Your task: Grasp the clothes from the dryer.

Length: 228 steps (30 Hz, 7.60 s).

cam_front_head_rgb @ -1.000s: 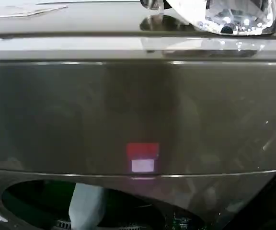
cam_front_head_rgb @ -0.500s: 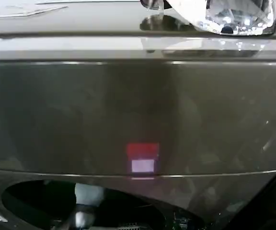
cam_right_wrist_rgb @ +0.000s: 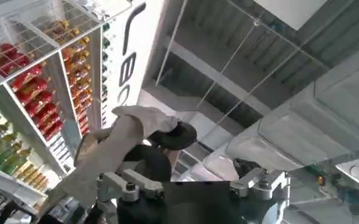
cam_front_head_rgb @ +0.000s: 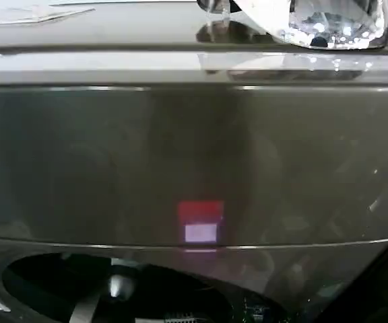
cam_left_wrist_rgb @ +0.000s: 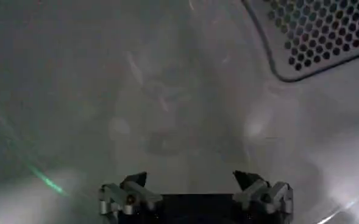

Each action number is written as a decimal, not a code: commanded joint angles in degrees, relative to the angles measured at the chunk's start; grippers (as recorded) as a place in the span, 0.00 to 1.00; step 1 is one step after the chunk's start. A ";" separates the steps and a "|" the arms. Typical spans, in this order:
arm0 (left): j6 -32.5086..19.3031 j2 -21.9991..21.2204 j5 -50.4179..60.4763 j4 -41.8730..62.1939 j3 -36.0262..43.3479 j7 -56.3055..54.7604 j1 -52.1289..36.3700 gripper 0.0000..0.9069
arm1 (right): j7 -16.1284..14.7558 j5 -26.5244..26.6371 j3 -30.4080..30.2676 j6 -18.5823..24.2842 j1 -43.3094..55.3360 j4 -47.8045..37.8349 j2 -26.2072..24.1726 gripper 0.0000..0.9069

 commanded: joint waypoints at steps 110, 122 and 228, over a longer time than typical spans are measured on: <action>-25.12 1.95 65.32 24.17 -0.12 63.54 -9.58 0.00 | -1.74 1.68 2.43 3.30 -2.19 -1.87 -0.45 1.00; -22.51 1.48 64.76 21.66 -0.41 63.67 -9.34 0.00 | -1.78 1.65 2.12 3.30 -1.94 -1.71 -0.49 1.00; -11.57 -2.80 -8.62 -17.37 0.15 -12.47 17.20 0.00 | -1.34 8.30 0.20 -2.65 -1.54 2.22 0.29 1.00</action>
